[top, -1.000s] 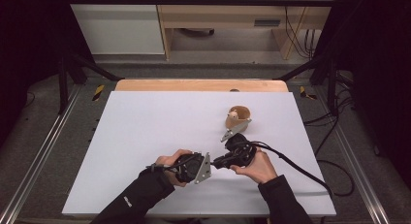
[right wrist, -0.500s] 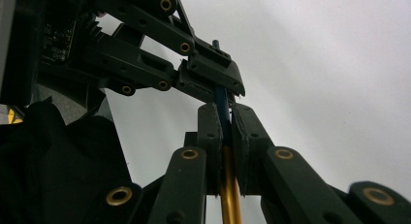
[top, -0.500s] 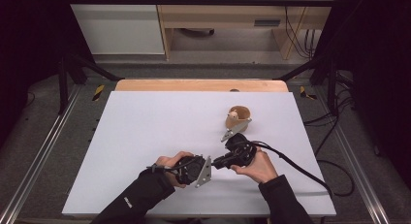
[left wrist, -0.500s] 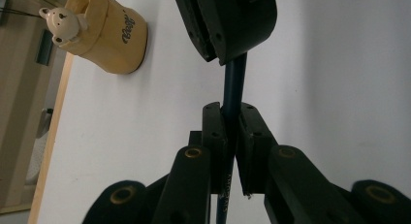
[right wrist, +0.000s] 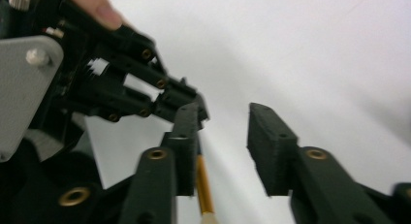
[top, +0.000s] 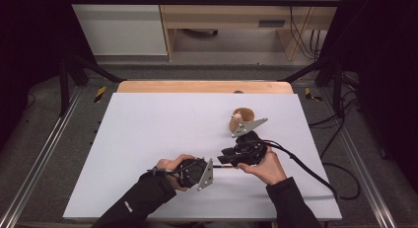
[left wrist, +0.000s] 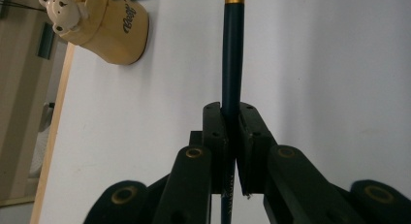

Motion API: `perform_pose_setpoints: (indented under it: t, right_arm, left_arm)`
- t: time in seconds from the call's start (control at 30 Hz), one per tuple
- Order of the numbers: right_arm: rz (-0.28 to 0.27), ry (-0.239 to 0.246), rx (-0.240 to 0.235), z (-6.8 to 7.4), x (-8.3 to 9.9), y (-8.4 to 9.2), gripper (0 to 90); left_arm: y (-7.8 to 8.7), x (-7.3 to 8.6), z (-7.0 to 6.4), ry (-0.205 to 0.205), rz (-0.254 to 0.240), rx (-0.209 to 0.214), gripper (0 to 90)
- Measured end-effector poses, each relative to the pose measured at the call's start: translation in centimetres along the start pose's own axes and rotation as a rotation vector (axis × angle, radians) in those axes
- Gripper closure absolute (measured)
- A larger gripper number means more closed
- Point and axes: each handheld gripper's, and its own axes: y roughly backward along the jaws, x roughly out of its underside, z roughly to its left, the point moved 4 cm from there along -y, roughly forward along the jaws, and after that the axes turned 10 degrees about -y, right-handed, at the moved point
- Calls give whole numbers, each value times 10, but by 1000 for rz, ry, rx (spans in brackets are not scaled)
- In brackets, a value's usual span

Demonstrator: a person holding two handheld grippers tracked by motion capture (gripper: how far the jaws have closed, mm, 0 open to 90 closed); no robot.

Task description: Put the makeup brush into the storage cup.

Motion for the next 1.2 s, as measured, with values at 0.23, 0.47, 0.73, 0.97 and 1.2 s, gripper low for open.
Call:
perform_pose_setpoints:
  t: [0.23, 0.47, 0.73, 0.97, 1.2]
  right_arm:
    - [-130, 16, 99, -7, -4, 12, 434]
    - [-252, 1, 168, -19, -1, 29, 303]
    - [-316, -48, 169, -27, 4, 42, 260]
    - [-344, -89, 160, -34, 12, 47, 227]
    - [-364, -109, 165, -38, 18, 47, 184]
  left_arm:
    - [2, 5, 0, 57, -9, 17, 837]
    - [1, 12, -2, 103, -9, 25, 837]
    - [2, 17, -2, 173, -19, 24, 837]
    - [4, 25, -2, 261, -35, 23, 837]
    - [4, 33, -1, 343, -51, 24, 837]
